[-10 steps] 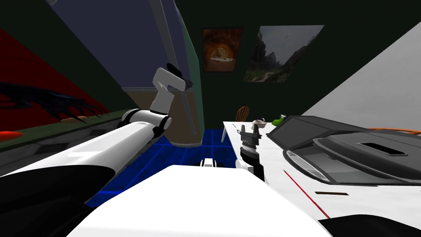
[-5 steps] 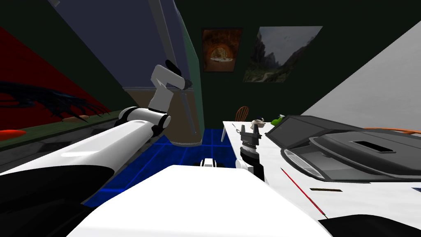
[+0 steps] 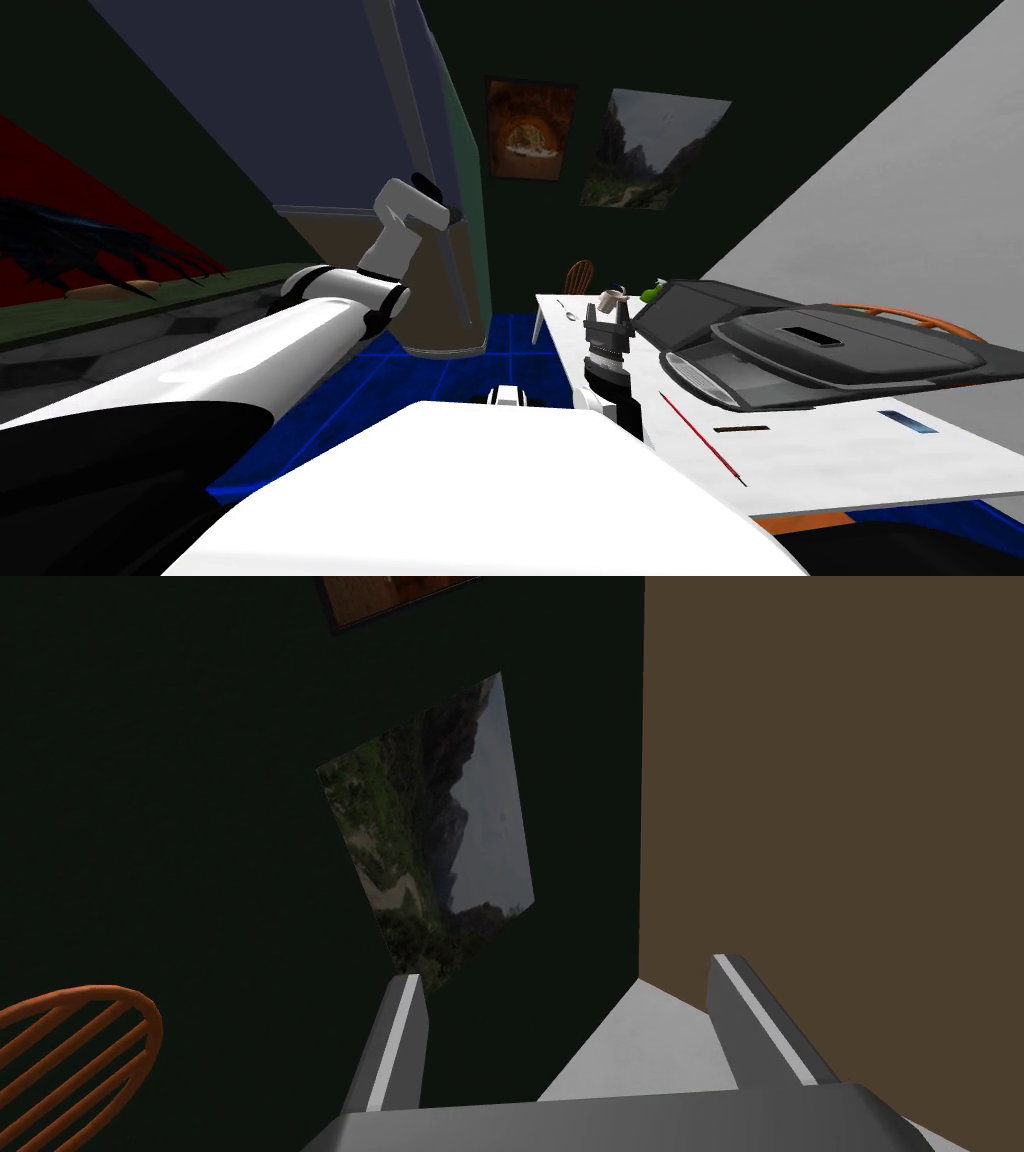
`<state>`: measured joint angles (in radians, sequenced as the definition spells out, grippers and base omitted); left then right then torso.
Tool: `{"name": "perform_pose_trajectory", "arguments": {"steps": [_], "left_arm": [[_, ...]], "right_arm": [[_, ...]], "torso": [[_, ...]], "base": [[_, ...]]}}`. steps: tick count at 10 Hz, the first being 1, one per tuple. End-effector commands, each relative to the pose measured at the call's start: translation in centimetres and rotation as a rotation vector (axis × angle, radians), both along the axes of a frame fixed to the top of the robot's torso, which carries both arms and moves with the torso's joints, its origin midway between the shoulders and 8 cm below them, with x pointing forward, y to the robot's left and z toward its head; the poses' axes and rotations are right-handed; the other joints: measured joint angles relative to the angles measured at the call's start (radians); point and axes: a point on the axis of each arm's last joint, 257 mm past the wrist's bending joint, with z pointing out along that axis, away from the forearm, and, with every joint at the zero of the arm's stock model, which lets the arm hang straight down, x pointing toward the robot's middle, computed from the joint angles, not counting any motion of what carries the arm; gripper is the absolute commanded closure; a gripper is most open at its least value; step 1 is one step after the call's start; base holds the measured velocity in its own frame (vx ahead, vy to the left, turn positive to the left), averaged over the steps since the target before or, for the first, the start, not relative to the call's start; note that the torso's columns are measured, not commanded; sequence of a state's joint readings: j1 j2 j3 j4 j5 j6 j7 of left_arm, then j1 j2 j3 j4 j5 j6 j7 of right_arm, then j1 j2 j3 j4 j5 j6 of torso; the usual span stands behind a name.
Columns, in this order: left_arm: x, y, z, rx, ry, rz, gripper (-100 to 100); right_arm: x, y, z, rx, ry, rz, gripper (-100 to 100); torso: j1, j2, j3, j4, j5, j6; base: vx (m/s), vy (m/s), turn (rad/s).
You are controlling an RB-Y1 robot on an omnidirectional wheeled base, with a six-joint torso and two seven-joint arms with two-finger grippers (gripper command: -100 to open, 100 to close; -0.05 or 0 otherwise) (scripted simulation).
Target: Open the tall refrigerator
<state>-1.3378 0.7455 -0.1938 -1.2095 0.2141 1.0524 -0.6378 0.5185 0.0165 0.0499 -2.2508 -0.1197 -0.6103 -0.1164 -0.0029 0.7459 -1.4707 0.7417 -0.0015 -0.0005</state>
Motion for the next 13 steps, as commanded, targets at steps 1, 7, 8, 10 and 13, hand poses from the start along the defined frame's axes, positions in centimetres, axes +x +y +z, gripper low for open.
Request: {"name": "perform_pose_trajectory", "arguments": {"steps": [1, 7, 8, 10, 13], "left_arm": [[-0.9, 4.2, 2.8, -0.045, -0.087, 0.048, 100], [-0.5, 9.1, 0.5, -0.021, -0.11, 0.119, 100], [-1.2, 10.6, 2.2, -0.027, -0.154, 0.131, 100], [-2.1, 12.0, 4.0, -0.071, -0.213, 0.136, 100], [-2.0, 11.2, 5.0, -0.073, -0.254, 0.101, 100]], "right_arm": [[0.0, 0.0, 0.0, 0.0, 0.0, 0.0, 0], [0.0, 0.0, 0.0, 0.0, 0.0, 0.0, 0], [0.0, 0.0, 0.0, 0.0, 0.0, 0.0, 0], [0.0, 0.0, 0.0, 0.0, 0.0, 0.0, 0], [0.0, 0.0, 0.0, 0.0, 0.0, 0.0, 0]], "torso": [[0.002, -0.007, -0.004, -0.002, 0.001, -0.001], [0.009, -0.008, -0.008, 0.002, 0.001, -0.001], [0.007, -0.006, -0.005, -0.001, 0.002, -0.001], [0.008, -0.006, -0.005, 0.005, 0.0, -0.006], [0.013, -0.006, -0.008, 0.014, -0.004, -0.005]], "base": [[-0.025, -0.021, 0.01], [-0.038, -0.007, -0.075], [-0.061, -0.005, -0.003], [-0.019, -0.024, -0.009], [-0.011, -0.014, 0.008]]}}
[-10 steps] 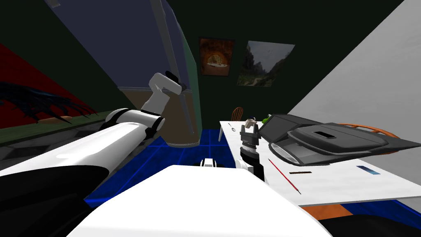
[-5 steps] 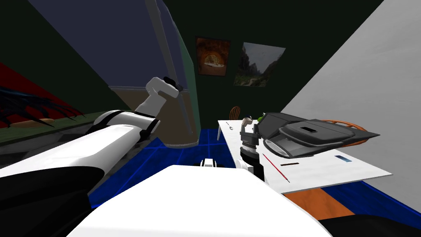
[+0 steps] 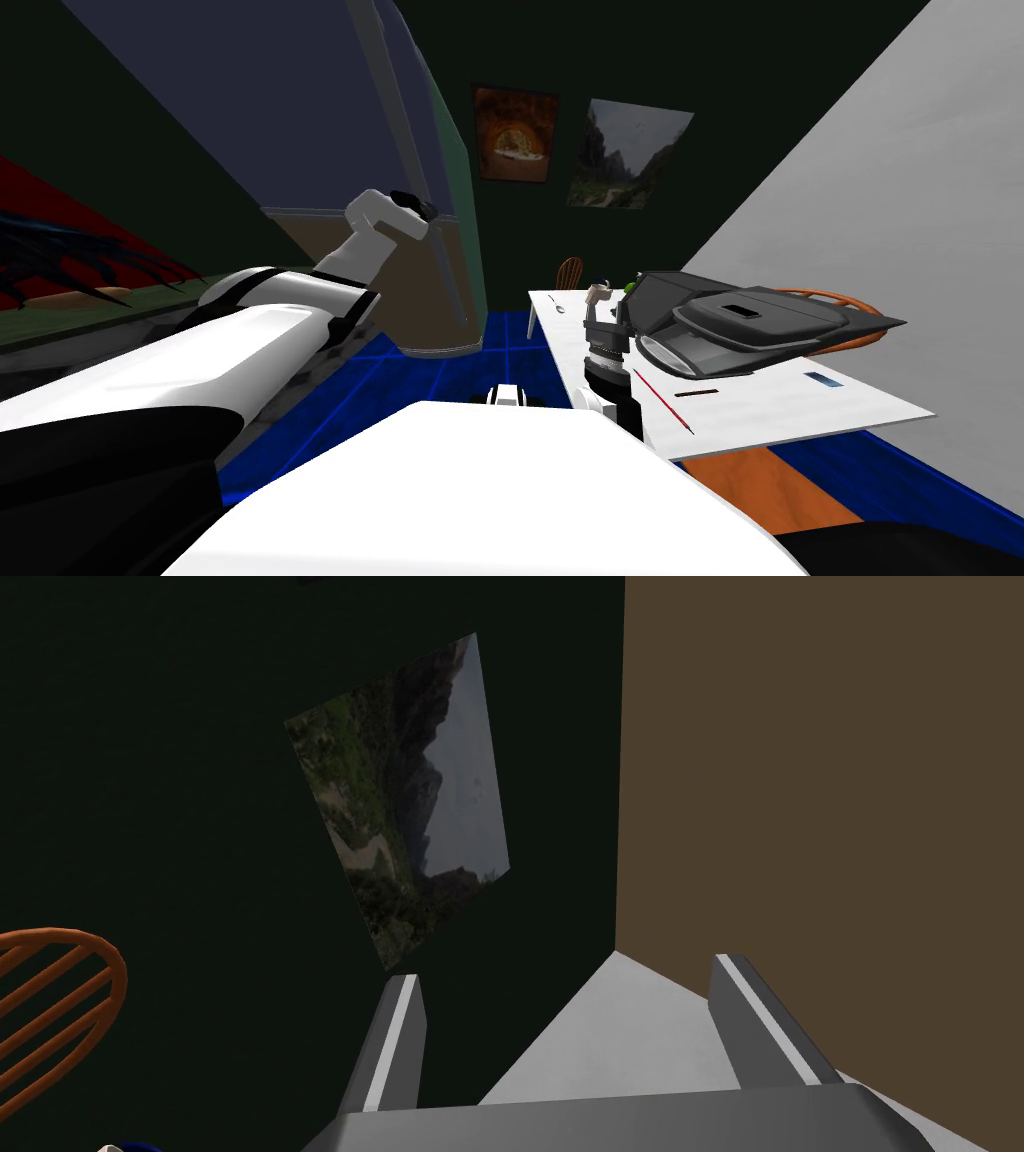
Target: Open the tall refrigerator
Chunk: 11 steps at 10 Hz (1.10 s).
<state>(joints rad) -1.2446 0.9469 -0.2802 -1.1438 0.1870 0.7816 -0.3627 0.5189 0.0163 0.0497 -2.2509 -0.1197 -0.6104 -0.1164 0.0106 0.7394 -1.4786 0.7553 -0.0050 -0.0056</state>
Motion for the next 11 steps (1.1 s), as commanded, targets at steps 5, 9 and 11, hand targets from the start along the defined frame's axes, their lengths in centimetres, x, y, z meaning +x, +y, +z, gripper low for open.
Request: {"name": "perform_pose_trajectory", "arguments": {"steps": [5, 9, 11], "left_arm": [[-0.4, -4.2, 1.4, 0.004, 0.011, -0.082, 100], [-1.2, -10.1, 2.5, 0.021, 0.055, -0.185, 100], [-1.6, -12.1, 2.7, 0.031, 0.072, -0.22, 100]], "right_arm": [[0.0, 0.0, 0.0, 0.0, 0.0, 0.0, 0], [0.0, 0.0, 0.0, 0.0, 0.0, 0.0, 0], [0.0, 0.0, 0.0, 0.0, 0.0, 0.0, 0]], "torso": [[-0.006, 0.012, 0.011, -0.008, 0.003, 0.006], [-0.012, 0.012, 0.012, -0.006, 0.002, 0.004], [-0.016, 0.008, 0.009, -0.005, 0.0, 0.004]], "base": [[-0.102, 0.104, -0.066], [-0.237, 0.243, -0.104], [-0.173, 0.15, -0.049]]}}
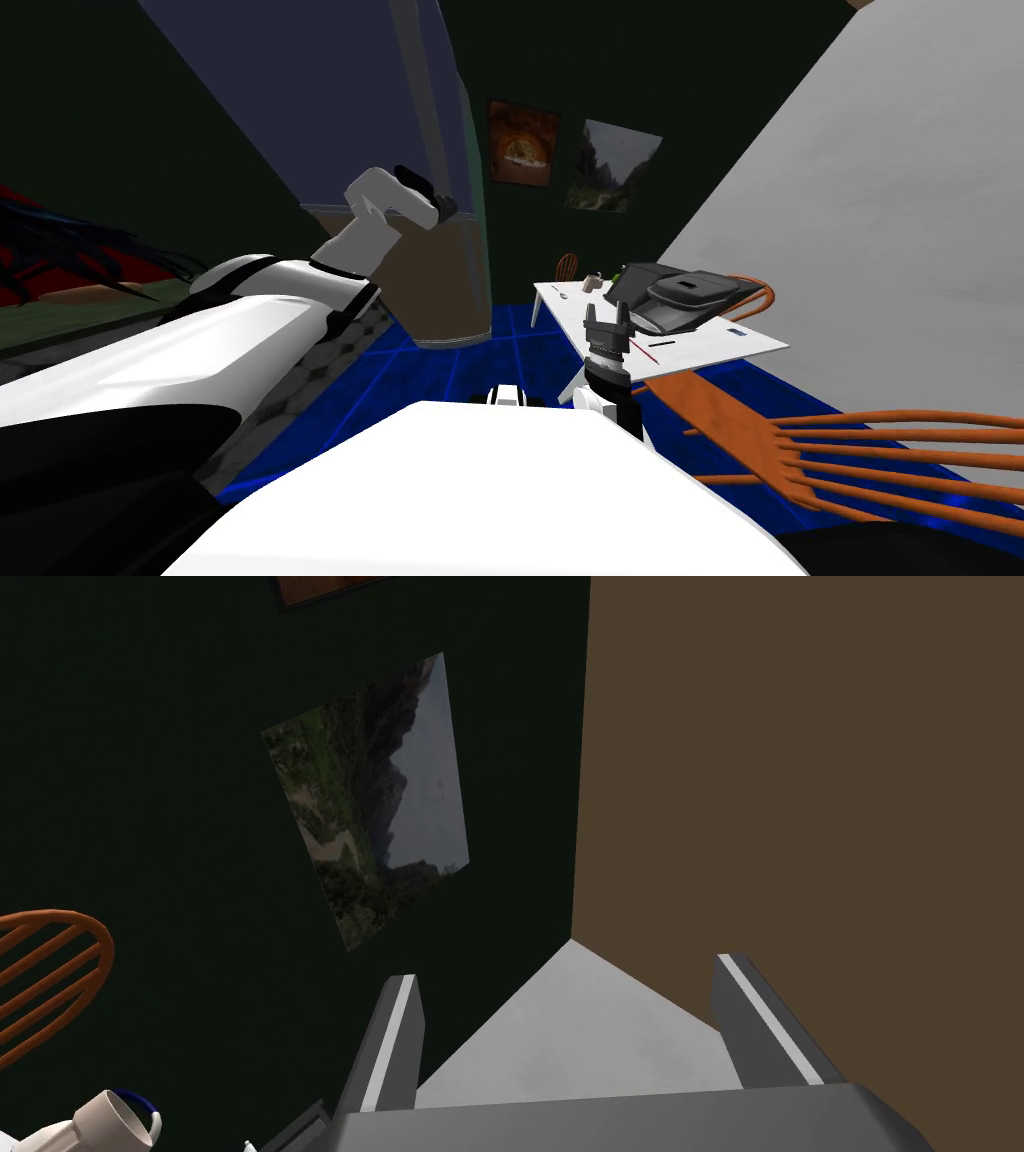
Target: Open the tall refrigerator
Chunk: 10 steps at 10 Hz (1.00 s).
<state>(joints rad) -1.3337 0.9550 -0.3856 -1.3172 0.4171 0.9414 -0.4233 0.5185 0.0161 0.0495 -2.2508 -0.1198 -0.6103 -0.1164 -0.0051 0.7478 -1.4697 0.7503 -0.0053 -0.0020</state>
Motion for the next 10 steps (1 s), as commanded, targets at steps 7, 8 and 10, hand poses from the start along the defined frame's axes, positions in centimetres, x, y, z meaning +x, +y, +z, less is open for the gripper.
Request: {"name": "perform_pose_trajectory", "arguments": {"steps": [7, 8, 10], "left_arm": [[-2.7, -8.8, 1.7, 0.066, 0.063, -0.162, 100], [-2.0, -7.1, 0.8, 0.053, 0.073, -0.135, 100], [-2.5, -4.2, 2.9, 0.05, 0.03, -0.078, -100]], "right_arm": [[0.0, 0.0, 0.0, 0.0, 0.0, 0.0, 0], [0.0, 0.0, 0.0, 0.0, 0.0, 0.0, 0], [0.0, 0.0, 0.0, 0.0, 0.0, 0.0, 0]], "torso": [[-0.007, 0.002, 0.002, 0.0, -0.002, 0.005], [-0.004, 0.003, 0.002, -0.002, -0.001, 0.005], [-0.003, -0.018, -0.011, -0.014, 0.003, 0.002]], "base": [[-0.152, 0.142, -0.065], [-0.091, 0.08, -0.031], [0.07, -0.066, 0.123]]}}
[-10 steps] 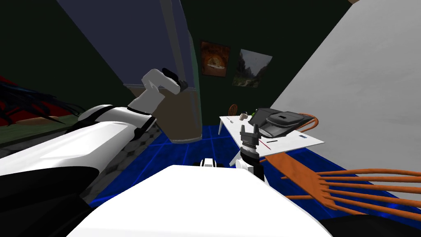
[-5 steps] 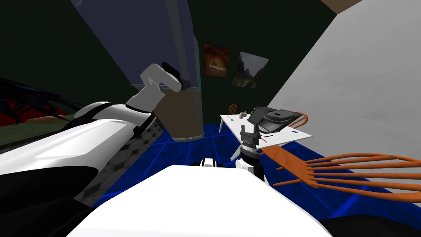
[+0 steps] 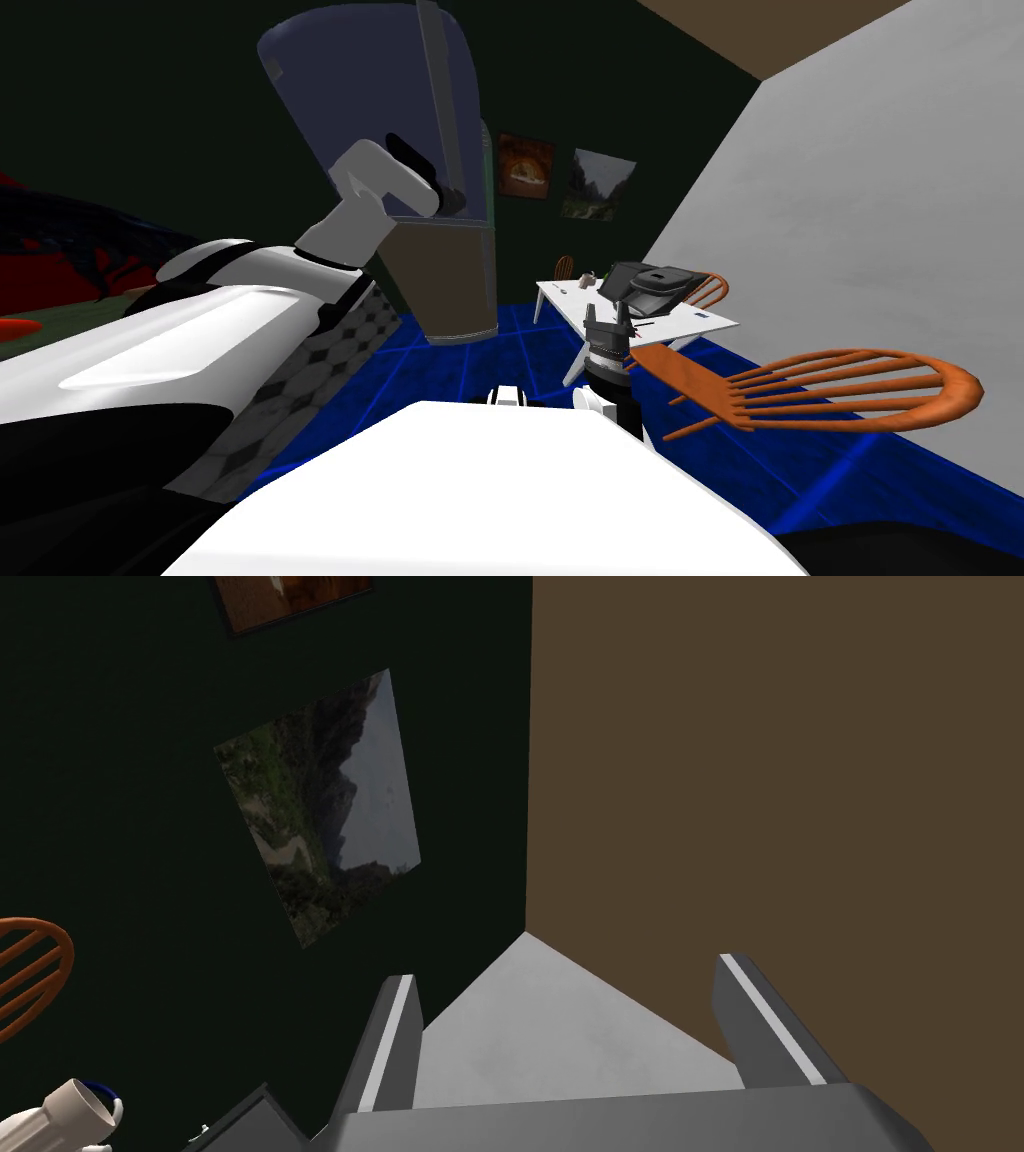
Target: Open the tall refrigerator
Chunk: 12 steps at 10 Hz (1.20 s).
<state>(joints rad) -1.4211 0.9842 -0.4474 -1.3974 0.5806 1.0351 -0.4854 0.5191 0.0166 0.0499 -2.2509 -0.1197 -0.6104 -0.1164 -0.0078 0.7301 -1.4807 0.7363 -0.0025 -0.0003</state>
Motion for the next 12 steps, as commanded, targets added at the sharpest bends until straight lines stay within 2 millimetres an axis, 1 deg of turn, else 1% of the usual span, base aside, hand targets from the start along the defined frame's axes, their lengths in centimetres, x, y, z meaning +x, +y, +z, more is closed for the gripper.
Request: {"name": "perform_pose_trajectory", "arguments": {"steps": [1, 2, 3, 4, 5, 6, 7, 8, 10, 12], "left_arm": [[-0.5, 2.6, 2.3, -0.008, -0.045, 0.058, -100], [-0.5, 1.8, 2.0, -0.006, -0.035, 0.044, -100], [-1.0, 2.5, 2.8, -0.008, -0.039, 0.059, -100], [-0.8, 2.3, 2.5, -0.007, -0.039, 0.055, -100], [-0.8, 2.3, 2.5, -0.007, -0.039, 0.056, 100], [-1.0, 1.2, 2.6, -0.007, -0.04, 0.03, 100], [-1.2, 0.0, 2.8, -0.008, -0.041, 0.0, 100], [-1.2, 0.0, 2.8, -0.008, -0.041, 0.0, 100], [-1.8, -2.5, 3.0, -0.01, -0.043, -0.059, 100], [-2.5, -4.9, 3.2, -0.011, -0.045, -0.118, 100]], "right_arm": [[0.0, 0.0, 0.0, 0.0, 0.0, 0.0, 0], [0.0, 0.0, 0.0, 0.0, 0.0, 0.0, 0], [0.0, 0.0, 0.0, 0.0, 0.0, 0.0, 0], [0.0, 0.0, 0.0, 0.0, 0.0, 0.0, 0], [0.0, 0.0, 0.0, 0.0, 0.0, 0.0, 0], [0.0, 0.0, 0.0, 0.0, 0.0, 0.0, 0], [0.0, 0.0, 0.0, 0.0, 0.0, 0.0, 0], [0.0, 0.0, 0.0, -0.001, 0.0, 0.0, 0], [0.0, 0.0, 0.0, 0.0, 0.0, 0.0, 0], [0.0, 0.0, 0.0, -0.001, 0.0, 0.0, 0]], "torso": [[0.002, -0.004, -0.003, -0.002, 0.0, 0.001], [0.004, -0.001, -0.002, -0.002, 0.001, 0.002], [0.008, 0.003, 0.001, -0.002, 0.002, 0.005], [0.009, 0.004, 0.002, 0.0, 0.002, 0.003], [0.009, 0.008, 0.004, 0.001, 0.003, 0.001], [0.008, 0.012, 0.007, 0.003, 0.003, 0.001], [0.012, 0.016, 0.011, 0.003, 0.005, 0.002], [0.015, 0.019, 0.013, 0.004, 0.006, 0.001], [0.011, 0.014, 0.009, 0.004, 0.005, -0.001], [0.013, 0.012, 0.007, 0.007, 0.005, -0.001]], "base": [[0.104, -0.114, 0.103], [0.045, -0.056, 0.062], [0.084, -0.002, -0.029], [0.055, 0.001, -0.008], [0.012, 0.001, 0.012], [-0.055, 0.088, 0.003], [-0.136, 0.191, -0.023], [-0.14, 0.167, -0.042], [-0.176, 0.202, -0.011], [-0.212, 0.252, -0.031]]}}
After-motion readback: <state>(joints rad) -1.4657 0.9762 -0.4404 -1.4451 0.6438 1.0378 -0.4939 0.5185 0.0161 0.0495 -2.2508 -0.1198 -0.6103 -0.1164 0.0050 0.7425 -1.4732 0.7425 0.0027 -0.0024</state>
